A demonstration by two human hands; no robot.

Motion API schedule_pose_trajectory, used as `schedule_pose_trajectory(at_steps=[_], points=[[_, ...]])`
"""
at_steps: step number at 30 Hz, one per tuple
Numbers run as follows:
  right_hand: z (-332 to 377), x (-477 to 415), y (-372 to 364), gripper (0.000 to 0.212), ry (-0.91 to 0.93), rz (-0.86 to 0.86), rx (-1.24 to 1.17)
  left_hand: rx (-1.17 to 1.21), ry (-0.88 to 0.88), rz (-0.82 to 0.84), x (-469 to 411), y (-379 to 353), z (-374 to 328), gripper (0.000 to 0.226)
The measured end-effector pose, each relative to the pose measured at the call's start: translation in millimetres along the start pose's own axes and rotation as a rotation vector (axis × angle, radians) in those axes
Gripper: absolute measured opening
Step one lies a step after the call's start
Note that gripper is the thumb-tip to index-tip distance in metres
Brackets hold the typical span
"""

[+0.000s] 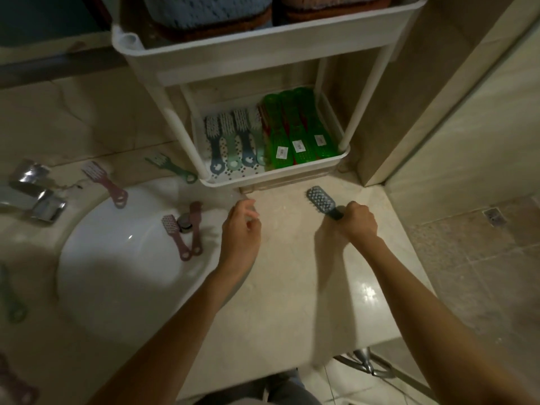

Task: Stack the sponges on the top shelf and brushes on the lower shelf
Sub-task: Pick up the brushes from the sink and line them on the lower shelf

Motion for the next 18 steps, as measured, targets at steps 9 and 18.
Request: schedule_pose_trajectory(at_steps=[9,18], points=[[91,81,-8,0.028,0.318,0.011,-0.024,0.14,0.292,-0.041,30,69,65,0.023],[233,173,-71,0.029,0.668,0.377,-0.056,0.145,0.445,-0.481,83,201,143,0.02]])
Point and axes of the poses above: each hand's wrist, its own x-axis away from the middle knuckle, its own y-axis out of the back of the hand, z = x × y, the point moved 4 cm from there along -x, towards the middle knuckle, and after that the axes turned 11 degrees about x, right-handed, at the moved point
